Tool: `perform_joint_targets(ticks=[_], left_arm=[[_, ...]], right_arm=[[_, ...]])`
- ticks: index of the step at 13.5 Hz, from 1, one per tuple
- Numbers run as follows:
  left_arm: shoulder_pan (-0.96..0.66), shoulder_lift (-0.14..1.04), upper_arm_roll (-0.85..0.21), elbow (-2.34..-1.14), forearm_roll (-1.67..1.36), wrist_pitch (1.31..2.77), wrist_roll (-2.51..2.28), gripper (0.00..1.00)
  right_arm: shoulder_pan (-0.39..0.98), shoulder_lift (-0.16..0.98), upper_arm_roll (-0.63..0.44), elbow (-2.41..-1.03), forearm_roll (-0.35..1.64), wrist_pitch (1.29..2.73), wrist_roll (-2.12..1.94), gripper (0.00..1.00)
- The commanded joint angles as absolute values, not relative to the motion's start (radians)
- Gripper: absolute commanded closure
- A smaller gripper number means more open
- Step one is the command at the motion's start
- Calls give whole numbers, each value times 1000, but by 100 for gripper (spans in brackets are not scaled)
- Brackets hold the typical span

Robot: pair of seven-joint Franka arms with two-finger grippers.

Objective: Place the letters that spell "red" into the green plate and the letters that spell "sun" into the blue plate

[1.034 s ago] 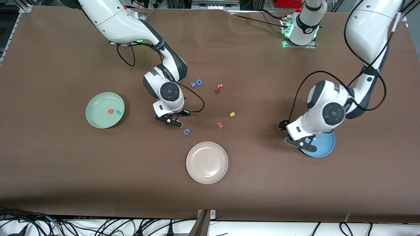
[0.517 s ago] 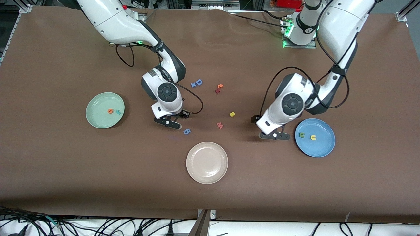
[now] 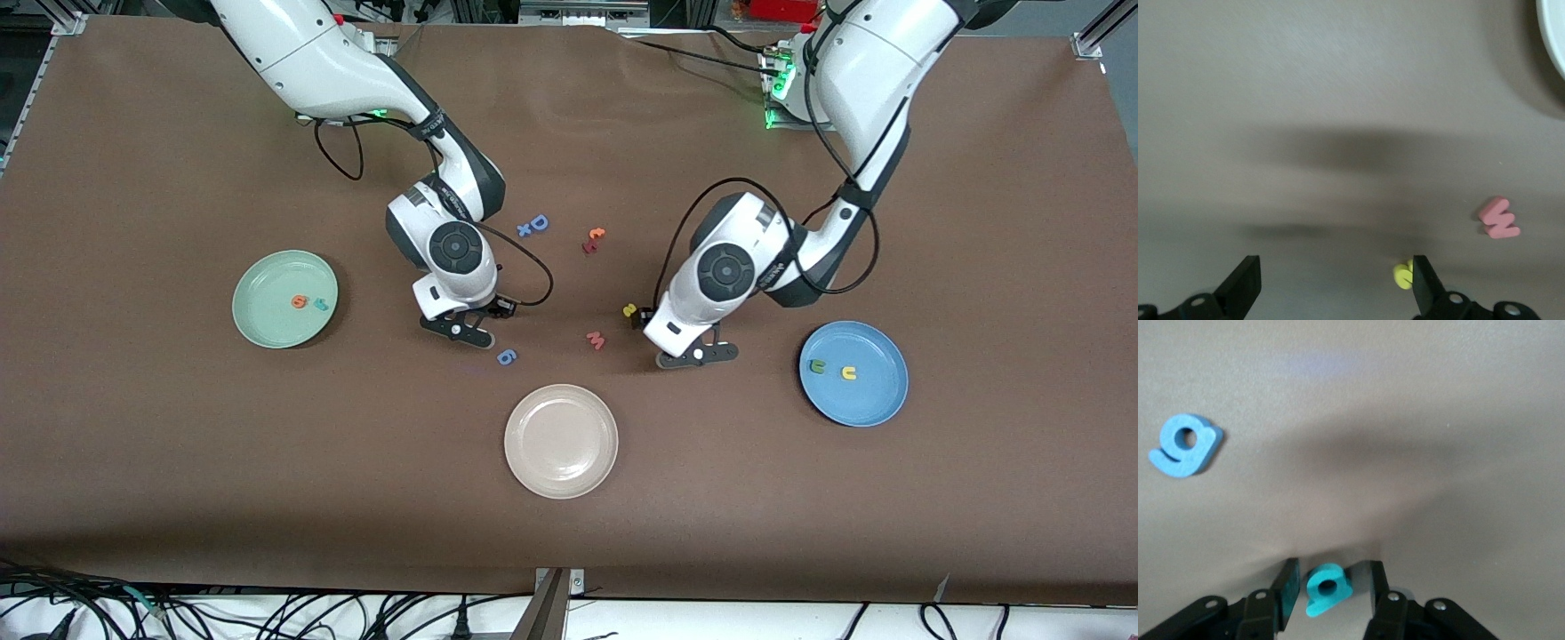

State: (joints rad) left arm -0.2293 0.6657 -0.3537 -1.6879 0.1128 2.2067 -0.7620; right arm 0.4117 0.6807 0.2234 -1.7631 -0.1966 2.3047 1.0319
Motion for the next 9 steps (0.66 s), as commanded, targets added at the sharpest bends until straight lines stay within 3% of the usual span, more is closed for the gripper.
perform_joint_targets(ticks=[1, 9], left_arm=[[-271, 707, -342, -1647, 92, 2203, -813, 0], [-314, 750, -341, -1651, 97, 2306, -888, 0]], right_arm=[[408, 632, 232, -1828, -206, 2329, 1049, 49], [407, 632, 229, -1864, -213, 2425, 1037, 49]])
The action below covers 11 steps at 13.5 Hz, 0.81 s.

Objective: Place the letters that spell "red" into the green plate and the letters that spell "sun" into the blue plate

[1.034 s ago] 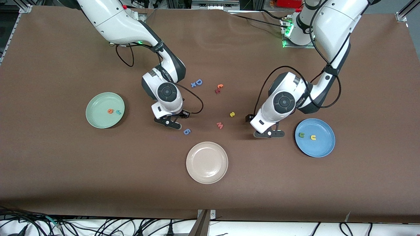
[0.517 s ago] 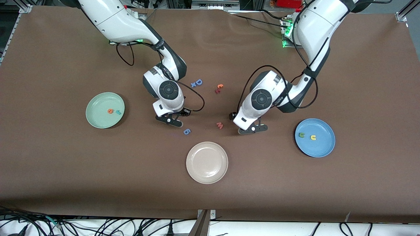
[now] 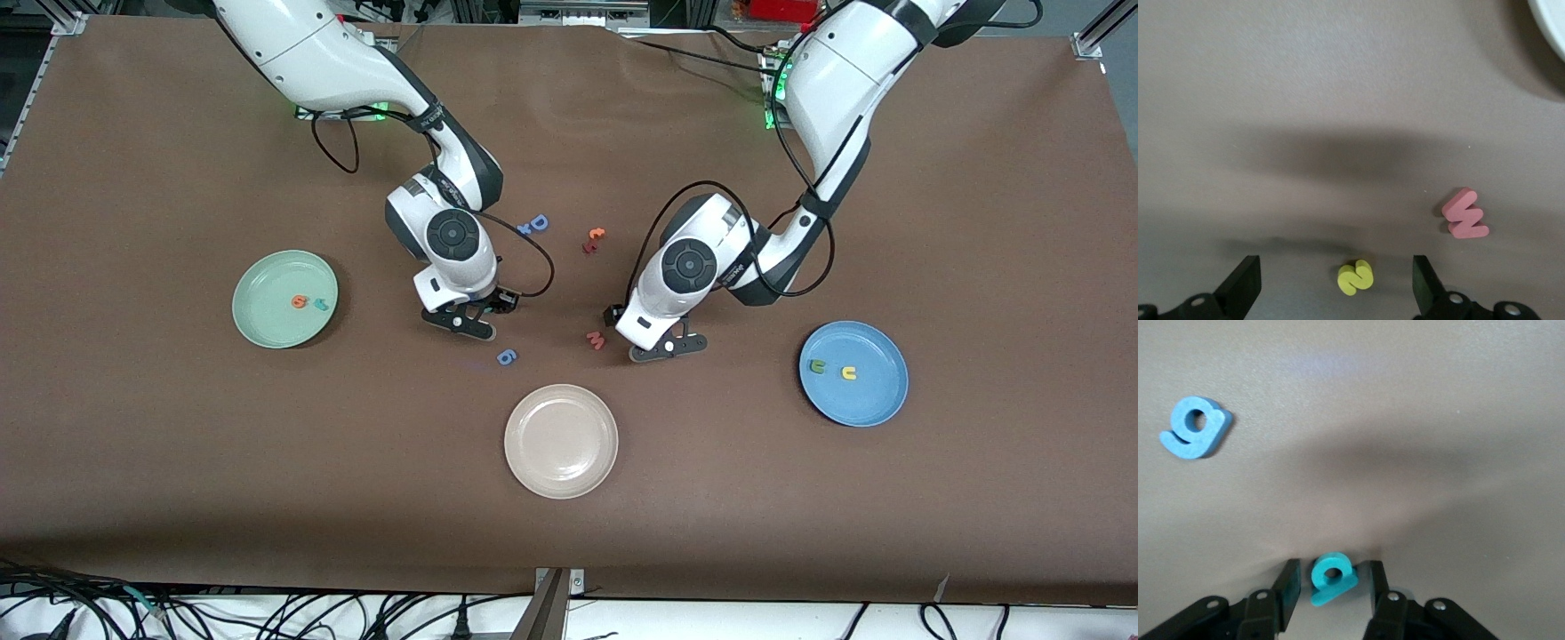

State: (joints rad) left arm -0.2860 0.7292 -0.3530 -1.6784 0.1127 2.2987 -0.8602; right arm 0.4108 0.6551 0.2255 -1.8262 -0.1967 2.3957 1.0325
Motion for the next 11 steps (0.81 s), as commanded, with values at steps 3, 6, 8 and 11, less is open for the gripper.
perform_joint_targets(ticks=[3, 6, 8, 11], left_arm=[[-331, 749, -339, -1660, 100, 2313, -905, 4], [-337, 749, -336, -1666, 106, 2316, -905, 13], [-339, 742, -337, -1669, 129, 2316, -913, 13], [-337, 739, -337, -1681, 167, 2328, -933, 13]], right_arm=[[407, 632, 229, -1870, -232, 2439, 1039, 57], [407, 634, 229, -1870, -233, 2438, 1037, 83], [405, 634, 229, -1871, -232, 2434, 1038, 95], [400, 606, 224, -1870, -232, 2415, 1016, 95]])
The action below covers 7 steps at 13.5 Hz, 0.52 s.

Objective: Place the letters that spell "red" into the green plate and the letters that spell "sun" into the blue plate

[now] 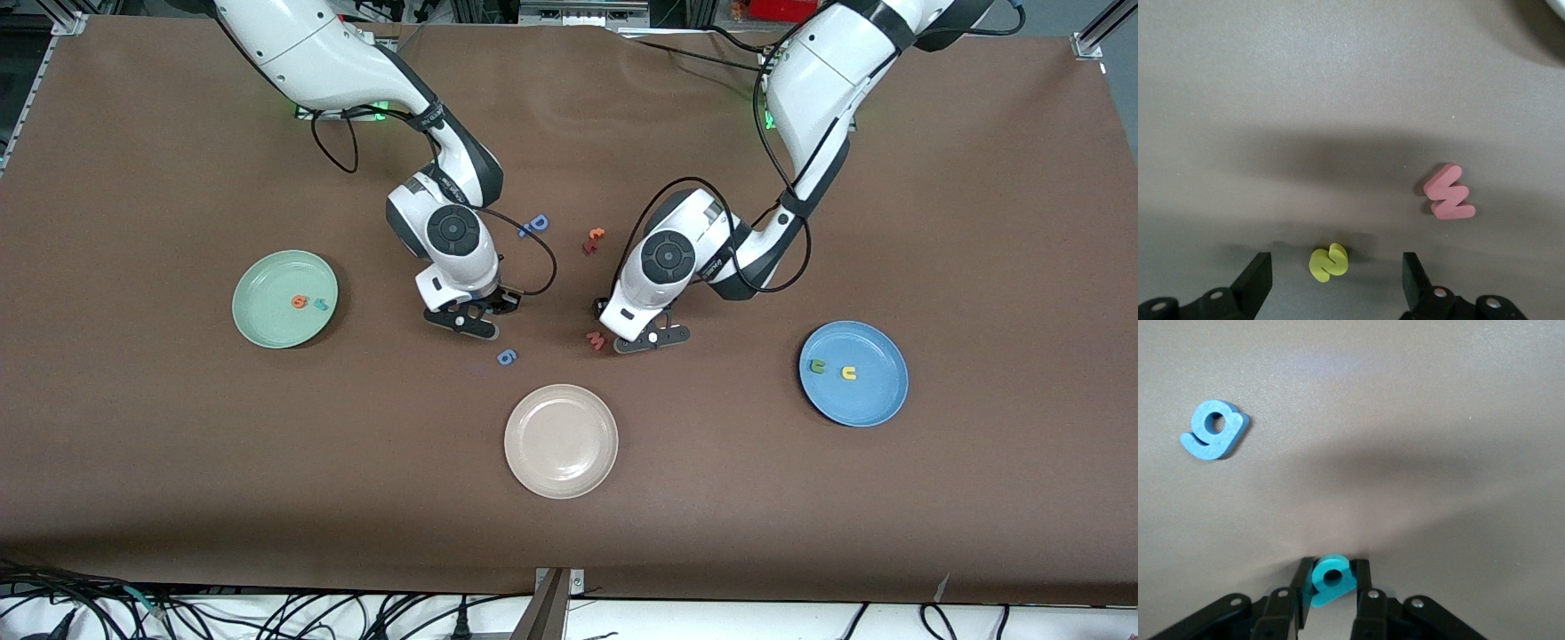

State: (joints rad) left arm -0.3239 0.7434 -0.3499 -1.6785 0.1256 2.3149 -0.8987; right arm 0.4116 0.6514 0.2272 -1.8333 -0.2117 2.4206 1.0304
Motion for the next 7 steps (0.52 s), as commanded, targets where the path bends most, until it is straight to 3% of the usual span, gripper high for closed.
perform_joint_targets(ticks=[1, 7], left_arm=[[-339, 738, -337, -1699, 179, 2356, -948, 14], [-339, 735, -339, -1723, 224, 2396, -1000, 18]], right_arm=[[382, 579, 216, -1868, -232, 2363, 985, 95], [235, 405, 170, -1870, -195, 2050, 643, 95]])
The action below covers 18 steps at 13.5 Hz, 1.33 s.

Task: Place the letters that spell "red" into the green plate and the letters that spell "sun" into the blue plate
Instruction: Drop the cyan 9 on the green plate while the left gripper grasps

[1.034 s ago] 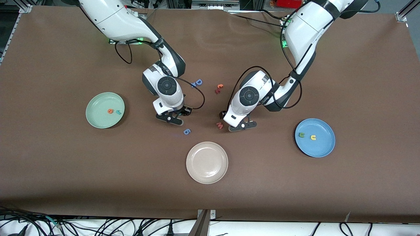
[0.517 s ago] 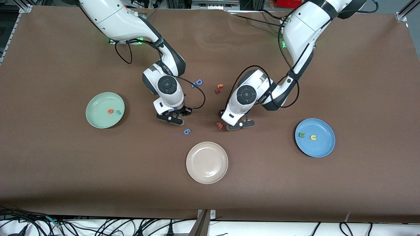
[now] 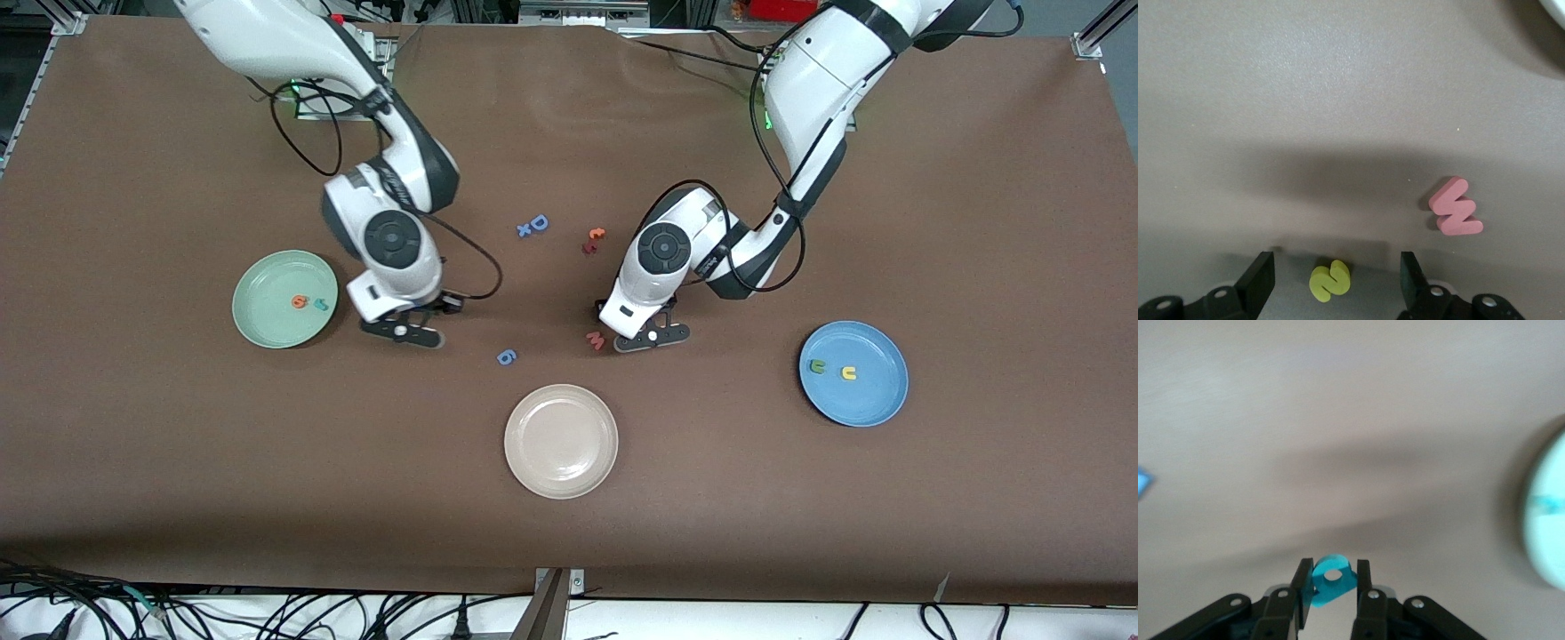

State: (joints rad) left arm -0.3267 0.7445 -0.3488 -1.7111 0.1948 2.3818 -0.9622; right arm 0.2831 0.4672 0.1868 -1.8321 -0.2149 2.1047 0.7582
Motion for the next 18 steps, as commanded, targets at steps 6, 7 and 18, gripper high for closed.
perform_joint_targets(ticks=[6, 7, 18], left_arm=[[-337, 718, -339, -1755, 225, 2396, -1002, 38], [-337, 716, -341, -1759, 225, 2396, -1002, 42], [-337, 703, -342, -1778, 224, 2396, -1009, 58]], right_arm=[[141, 359, -40, -1968, -86, 2031, 238, 95], [138, 360, -72, -2000, -84, 2064, 195, 95], [89, 321, -117, -2132, -84, 2247, 146, 10]])
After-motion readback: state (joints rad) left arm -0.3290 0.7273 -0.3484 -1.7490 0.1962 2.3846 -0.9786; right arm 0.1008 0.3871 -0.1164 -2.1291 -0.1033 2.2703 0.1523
